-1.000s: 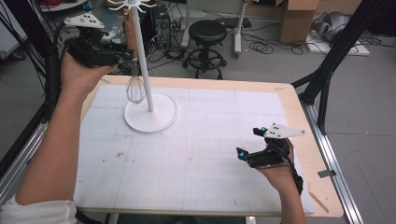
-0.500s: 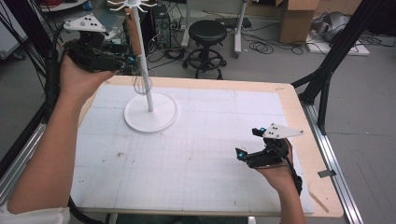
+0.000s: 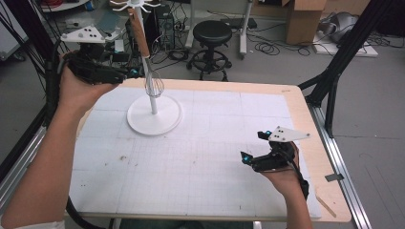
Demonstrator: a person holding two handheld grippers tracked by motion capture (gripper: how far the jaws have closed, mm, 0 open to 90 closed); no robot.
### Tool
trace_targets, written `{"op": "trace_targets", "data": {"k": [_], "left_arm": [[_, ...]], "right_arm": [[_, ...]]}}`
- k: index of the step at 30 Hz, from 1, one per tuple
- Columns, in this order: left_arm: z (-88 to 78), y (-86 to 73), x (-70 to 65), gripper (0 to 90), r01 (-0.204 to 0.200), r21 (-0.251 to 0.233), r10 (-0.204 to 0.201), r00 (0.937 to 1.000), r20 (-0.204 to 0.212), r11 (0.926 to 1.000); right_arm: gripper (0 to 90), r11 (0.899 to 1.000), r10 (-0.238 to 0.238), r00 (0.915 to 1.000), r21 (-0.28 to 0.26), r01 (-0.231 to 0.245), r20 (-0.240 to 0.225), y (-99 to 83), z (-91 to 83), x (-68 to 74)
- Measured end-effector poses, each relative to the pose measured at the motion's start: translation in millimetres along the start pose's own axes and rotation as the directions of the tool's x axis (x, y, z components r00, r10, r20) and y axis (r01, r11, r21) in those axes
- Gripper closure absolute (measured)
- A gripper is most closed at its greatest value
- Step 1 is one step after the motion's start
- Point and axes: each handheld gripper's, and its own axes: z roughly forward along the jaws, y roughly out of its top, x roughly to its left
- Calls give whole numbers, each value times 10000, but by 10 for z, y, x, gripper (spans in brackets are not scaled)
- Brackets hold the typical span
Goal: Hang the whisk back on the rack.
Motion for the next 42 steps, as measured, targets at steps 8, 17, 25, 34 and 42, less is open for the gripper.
{"op": "trace_targets", "data": {"k": [8, 17, 25, 34, 42], "left_arm": [[49, -154, -20, 312, 296, -42, -294, 9984, 484, 9996], [93, -319, -46, 262, 388, 7, -387, 9971, 658, 9992], [153, -411, -103, 169, 401, 261, -420, 9963, 756, 9989], [164, -481, -162, 127, 252, 264, -272, 9964, 800, 9993], [178, -622, -221, 107, 196, 238, -219, 9947, 1004, 9995]], "right_arm": [[3, 10000, -7, 10000, -21, 7, 41, 6, -6, 2], [3, 10000, -24, 10000, 9, 24, 36, 3, 1, -1], [3, 10000, 5, 10000, 5, -5, 43, 0, -7, -2], [3, 10000, -3, 10000, -19, 3, 85, 1, -21, -8], [3, 10000, -37, 10000, -6, 37, 45, 5, -8, -4]]}}
